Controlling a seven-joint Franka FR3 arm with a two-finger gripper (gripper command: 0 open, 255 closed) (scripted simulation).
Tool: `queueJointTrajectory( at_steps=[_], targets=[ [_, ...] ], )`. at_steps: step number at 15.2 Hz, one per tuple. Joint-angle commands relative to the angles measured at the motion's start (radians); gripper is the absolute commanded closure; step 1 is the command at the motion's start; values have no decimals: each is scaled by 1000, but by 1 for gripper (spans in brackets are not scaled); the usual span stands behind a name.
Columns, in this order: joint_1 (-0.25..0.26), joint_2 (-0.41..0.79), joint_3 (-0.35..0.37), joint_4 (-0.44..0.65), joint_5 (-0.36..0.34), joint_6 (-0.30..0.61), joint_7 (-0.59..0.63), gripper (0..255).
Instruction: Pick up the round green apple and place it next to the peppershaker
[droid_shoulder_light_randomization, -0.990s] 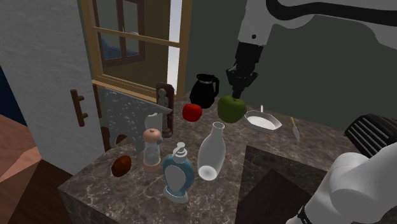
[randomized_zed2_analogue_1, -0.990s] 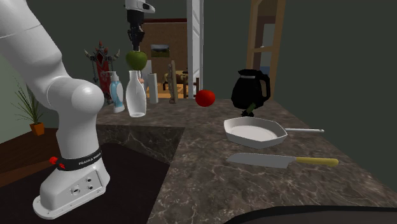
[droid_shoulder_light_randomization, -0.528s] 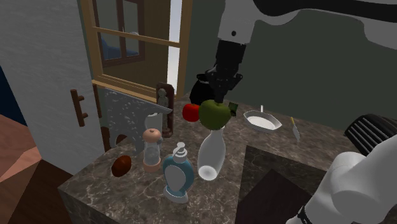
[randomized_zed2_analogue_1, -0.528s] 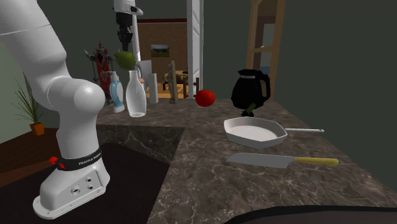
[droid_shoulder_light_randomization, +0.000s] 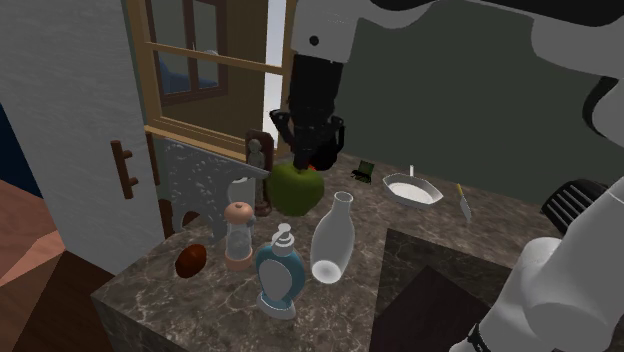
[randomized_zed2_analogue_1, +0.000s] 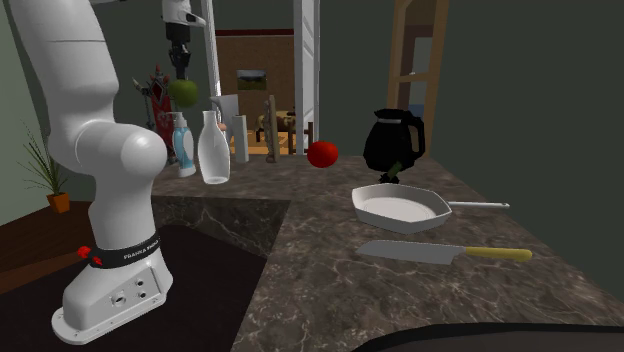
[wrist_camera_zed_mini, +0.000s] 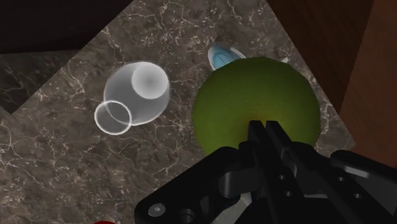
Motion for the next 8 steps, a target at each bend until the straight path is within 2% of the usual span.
queueJointTrajectory(
  at_steps=[1,5,8],
  targets=[
    [20,58,35,52,-22,9,57,255],
    [76,200,98,203,-92,-5,175,255],
    [142,326,133,345,-163,-34,262,255]
  ],
)
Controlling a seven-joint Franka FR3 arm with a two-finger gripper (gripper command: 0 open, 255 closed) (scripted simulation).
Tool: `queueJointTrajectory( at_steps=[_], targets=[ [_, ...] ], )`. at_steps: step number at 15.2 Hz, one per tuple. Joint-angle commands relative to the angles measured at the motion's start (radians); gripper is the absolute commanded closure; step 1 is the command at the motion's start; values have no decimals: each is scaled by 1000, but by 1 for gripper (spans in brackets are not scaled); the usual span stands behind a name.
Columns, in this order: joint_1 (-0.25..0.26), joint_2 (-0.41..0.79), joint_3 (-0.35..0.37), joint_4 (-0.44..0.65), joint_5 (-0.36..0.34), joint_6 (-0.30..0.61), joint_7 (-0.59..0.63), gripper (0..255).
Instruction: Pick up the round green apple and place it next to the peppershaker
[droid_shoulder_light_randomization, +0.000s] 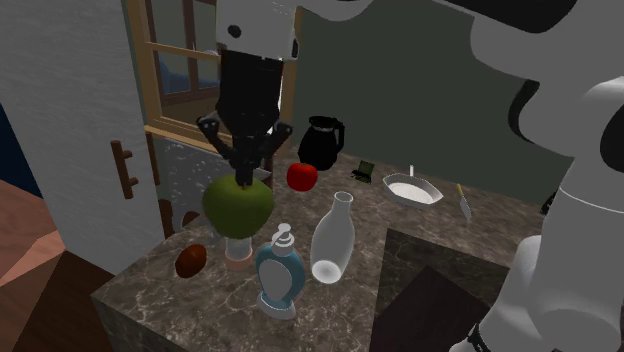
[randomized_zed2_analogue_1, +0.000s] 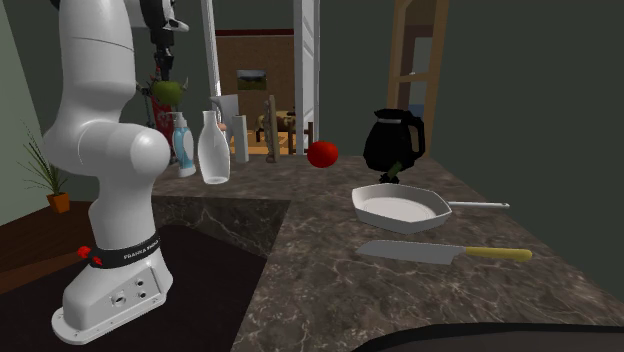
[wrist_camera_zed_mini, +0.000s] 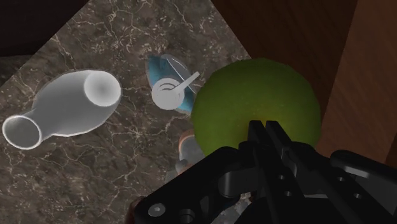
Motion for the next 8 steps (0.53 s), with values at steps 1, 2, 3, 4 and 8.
queueJointTrajectory(
  at_steps=[1,2,3,4,8],
  targets=[
    [34,64,13,78,-37,-20,40,255],
    [31,56,11,55,-32,-3,37,255],
    [27,49,10,32,-28,13,34,255],
    [24,42,9,10,-24,29,31,255],
    [14,20,7,-72,-12,91,21,255]
  ],
)
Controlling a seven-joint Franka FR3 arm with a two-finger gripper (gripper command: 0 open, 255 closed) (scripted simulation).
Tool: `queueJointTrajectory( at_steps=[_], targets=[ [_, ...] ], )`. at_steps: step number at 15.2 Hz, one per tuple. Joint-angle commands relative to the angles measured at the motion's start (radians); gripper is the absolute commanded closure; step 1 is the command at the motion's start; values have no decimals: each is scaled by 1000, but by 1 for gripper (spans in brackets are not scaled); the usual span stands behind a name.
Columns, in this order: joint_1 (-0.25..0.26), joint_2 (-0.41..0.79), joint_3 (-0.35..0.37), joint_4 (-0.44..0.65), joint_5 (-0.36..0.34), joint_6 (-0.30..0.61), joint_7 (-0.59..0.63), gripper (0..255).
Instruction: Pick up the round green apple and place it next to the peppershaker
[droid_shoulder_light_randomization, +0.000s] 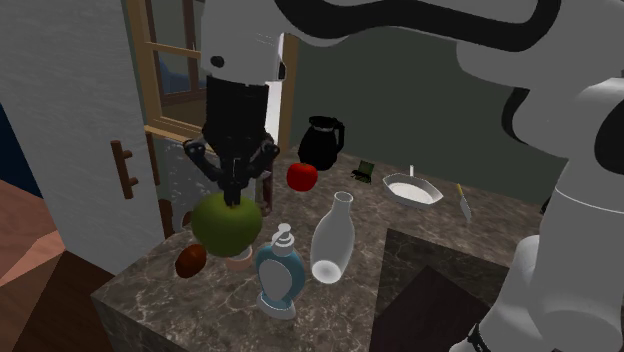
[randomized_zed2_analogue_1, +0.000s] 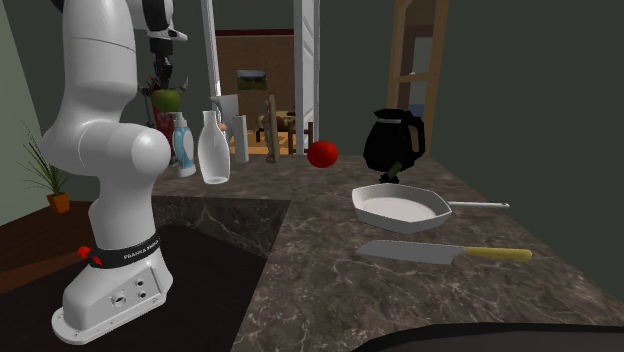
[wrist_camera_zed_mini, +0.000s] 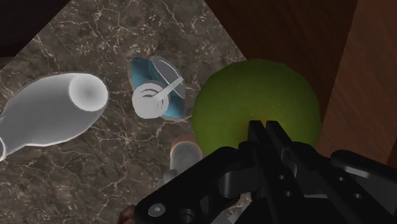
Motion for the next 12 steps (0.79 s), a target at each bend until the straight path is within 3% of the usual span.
queueJointTrajectory(
  at_steps=[1,12],
  targets=[
    [-5,-11,-1,-40,6,31,-5,255],
    [-18,-38,-6,-220,21,187,-24,255]
  ],
)
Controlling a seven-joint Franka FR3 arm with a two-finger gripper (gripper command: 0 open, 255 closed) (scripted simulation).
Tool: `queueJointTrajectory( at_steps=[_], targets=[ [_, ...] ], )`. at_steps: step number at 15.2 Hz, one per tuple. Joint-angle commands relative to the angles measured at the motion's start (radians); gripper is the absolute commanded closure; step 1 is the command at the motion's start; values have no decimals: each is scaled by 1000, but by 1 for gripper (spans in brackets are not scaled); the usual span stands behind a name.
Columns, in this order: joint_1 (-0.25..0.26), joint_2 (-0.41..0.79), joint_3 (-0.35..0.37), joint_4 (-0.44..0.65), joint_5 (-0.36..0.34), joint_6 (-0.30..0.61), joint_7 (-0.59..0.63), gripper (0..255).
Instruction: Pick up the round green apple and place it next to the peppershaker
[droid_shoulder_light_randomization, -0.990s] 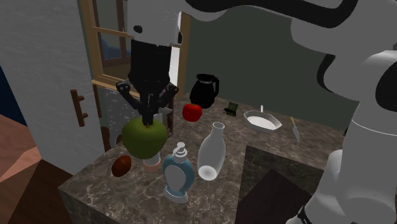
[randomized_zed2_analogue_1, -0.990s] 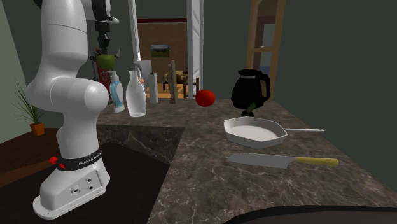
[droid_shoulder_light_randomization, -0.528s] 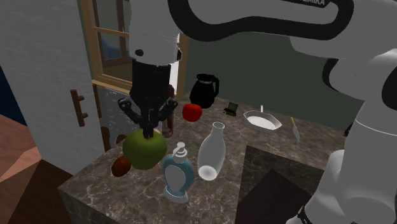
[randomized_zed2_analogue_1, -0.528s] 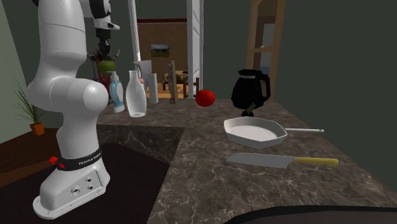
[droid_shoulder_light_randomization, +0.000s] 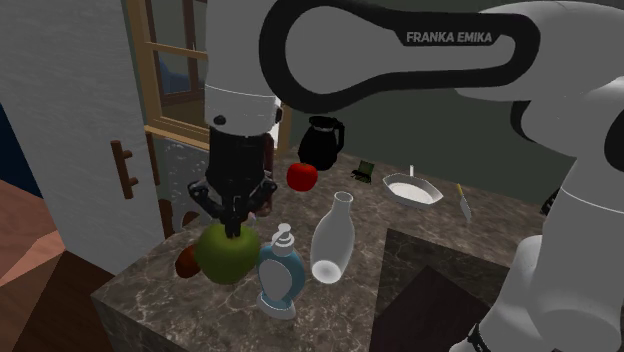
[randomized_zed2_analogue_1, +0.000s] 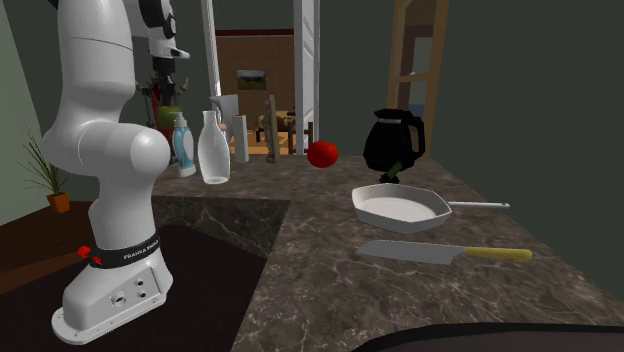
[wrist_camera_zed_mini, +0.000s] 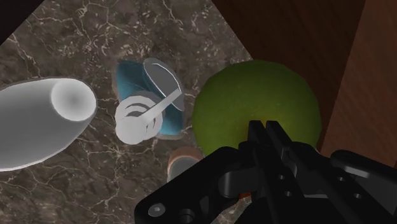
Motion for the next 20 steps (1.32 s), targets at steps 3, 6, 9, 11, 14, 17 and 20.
queueJointTrajectory(
  at_steps=[3,6,9,11,14,17,20],
  targets=[
    [-3,-2,-2,-57,2,56,-5,255],
    [-3,-1,-2,-96,1,95,-7,255],
    [-4,3,-3,-132,0,135,-8,255],
    [-3,6,-3,-155,-2,161,-9,255],
    [-3,13,-4,-188,-6,199,-9,255],
    [-2,23,-5,-218,-10,237,-8,255],
    [0,34,-6,-246,-17,275,-6,255]
  ],
)
